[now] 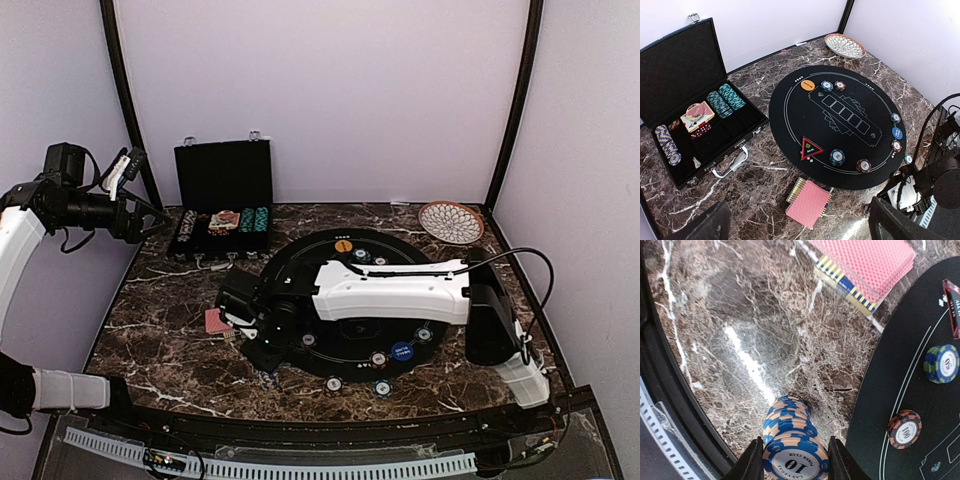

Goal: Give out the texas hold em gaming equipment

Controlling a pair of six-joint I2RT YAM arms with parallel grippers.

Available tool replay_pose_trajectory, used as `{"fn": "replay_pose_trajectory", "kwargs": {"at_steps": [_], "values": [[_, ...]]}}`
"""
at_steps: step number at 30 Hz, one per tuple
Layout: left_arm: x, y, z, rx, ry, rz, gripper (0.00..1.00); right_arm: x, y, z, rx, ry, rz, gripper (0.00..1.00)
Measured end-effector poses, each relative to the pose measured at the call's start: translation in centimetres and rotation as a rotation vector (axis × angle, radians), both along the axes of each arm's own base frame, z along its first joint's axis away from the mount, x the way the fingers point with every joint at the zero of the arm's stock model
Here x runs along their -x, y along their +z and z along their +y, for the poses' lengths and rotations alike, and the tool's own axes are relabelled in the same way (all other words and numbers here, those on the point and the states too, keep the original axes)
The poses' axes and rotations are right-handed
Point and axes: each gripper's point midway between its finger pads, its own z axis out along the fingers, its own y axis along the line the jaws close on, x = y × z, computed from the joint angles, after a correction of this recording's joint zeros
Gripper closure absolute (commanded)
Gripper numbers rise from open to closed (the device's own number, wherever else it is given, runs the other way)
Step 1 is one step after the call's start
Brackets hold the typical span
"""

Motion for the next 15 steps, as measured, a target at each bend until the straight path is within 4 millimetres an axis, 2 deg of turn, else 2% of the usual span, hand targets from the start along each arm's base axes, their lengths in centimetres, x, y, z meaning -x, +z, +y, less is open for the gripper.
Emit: {"fn": "replay_pose_trajectory", "kwargs": {"at_steps": [10,13,15], "values": [[0.0,0.0,0.0,0.0,0.0,0.0,0.01,-0.7,5.2,-0.1,-0.114,-0.033,-0.001,0.96],[0.0,0.0,0.0,0.0,0.0,0.0,0.01,-2.6,6.6,-1.4,-0.139,-0.082,-0.012,0.96],[0.0,0.0,0.0,0.0,0.0,0.0,0.01,-4.7,7.0,-3.0,-0.139,-0.134,-0.024,0.96]]}}
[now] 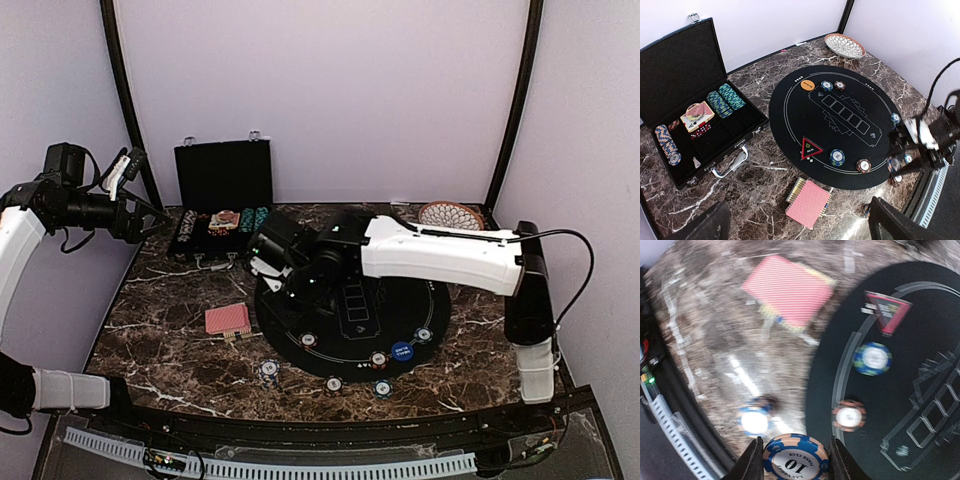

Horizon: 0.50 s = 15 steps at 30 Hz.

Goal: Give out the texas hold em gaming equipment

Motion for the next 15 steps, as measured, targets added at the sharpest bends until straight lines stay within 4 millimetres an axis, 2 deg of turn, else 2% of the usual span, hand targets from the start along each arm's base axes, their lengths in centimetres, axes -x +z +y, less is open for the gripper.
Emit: {"fn": "replay_pose_trajectory", "kwargs": {"at_steps": [4,8,12,15], "values": [[0.0,0.0,0.0,0.0,0.0,0.0,0.01,-5.4,-0.2,-4.4,0.021,-0.145,-0.015,0.96],[0.0,0.0,0.0,0.0,0.0,0.001,0.01,-11.3,-1.2,-9.8,0.057,-0.313,-0.032,0.95],[0.0,0.0,0.0,0.0,0.0,0.002,0.01,-16.2,-2.2,-14.5,0.088,-0.452,-0.045,0.96],[0.0,0.0,0.0,0.0,0.0,0.002,0.01,-19.1,-2.1,-17.2,0.093,-0.528,-0.066,0.97]]}}
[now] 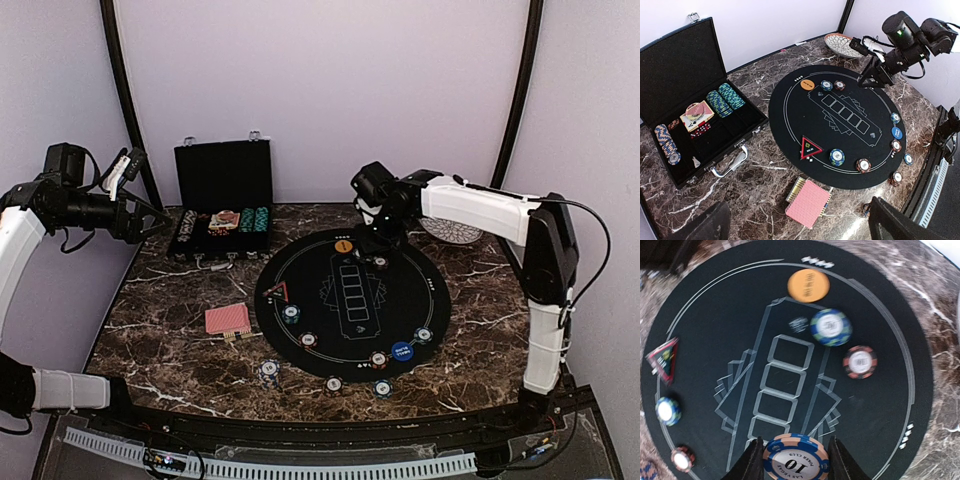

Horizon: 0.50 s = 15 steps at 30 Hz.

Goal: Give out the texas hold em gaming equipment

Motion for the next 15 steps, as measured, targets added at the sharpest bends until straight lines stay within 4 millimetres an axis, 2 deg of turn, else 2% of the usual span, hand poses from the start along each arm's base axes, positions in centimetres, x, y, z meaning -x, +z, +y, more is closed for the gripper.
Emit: {"fn": "replay_pose_trajectory", "kwargs": {"at_steps": [3,8,12,15], "values": [[0.0,0.0,0.0,0.0,0.0,0.002,0.01,-2.5,-0.5,-2.4,0.009,-0.065,-0.014,0.97],[0.0,0.0,0.0,0.0,0.0,0.003,0.01,-5.4,-2.8,-5.6,0.035,-0.144,0.003,0.97],[0.0,-0.1,0.0,0.0,0.0,0.006,0.01,-7.0,-4.8,-7.7,0.051,-0.188,0.029,0.97],[-0.1,-0.3,0.0,0.0,0.0,0.011,0.01,-7.4,-5.9,-8.7,0.05,-0.207,0.046,0.97]]}}
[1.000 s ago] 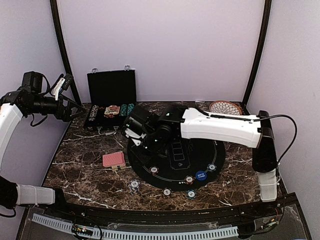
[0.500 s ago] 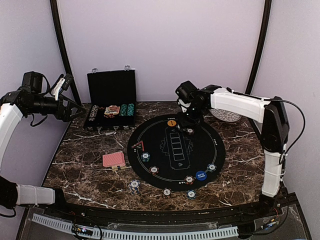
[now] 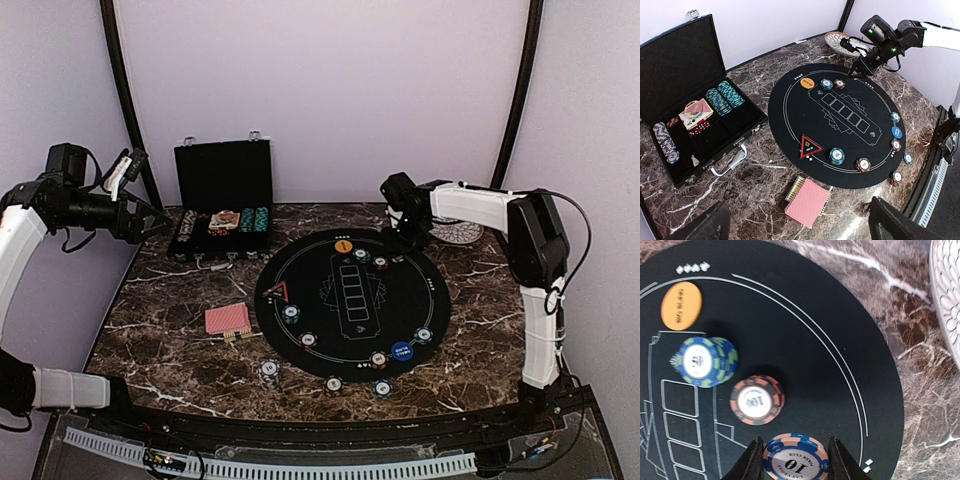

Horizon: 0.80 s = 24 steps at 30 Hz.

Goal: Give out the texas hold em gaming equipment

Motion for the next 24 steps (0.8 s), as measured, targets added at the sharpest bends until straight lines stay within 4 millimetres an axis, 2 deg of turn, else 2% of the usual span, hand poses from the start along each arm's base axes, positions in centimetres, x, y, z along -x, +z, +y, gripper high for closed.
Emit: {"fn": "replay_pose_trajectory", "kwargs": {"at_steps": [9,14,16,22,24], "values": [[-0.1,-0.2,0.0,0.001,0.0,0.007,0.01,0.8,-3.3,-0.9,0.0,-0.007,0.059,0.97],[-0.3,-0.3,0.0,0.001,0.0,0.013,0.01,0.3,-4.1,-1.2,-0.004,-0.015,0.062,0.94],[-0.3,-0.3,0.0,0.001,0.0,0.013,0.01,0.1,-4.4,-1.4,-0.006,-0.02,0.062,0.89],[-0.3,-0.4,0.0,0.0,-0.001,0.013,0.01,0.2,-5.0,-1.6,-0.004,-0.019,0.068,0.6],[-0.3,-0.4,0.0,0.0,-0.001,0.014,0.01,0.3,-5.1,-1.6,-0.004,-0.014,0.071,0.54]]}}
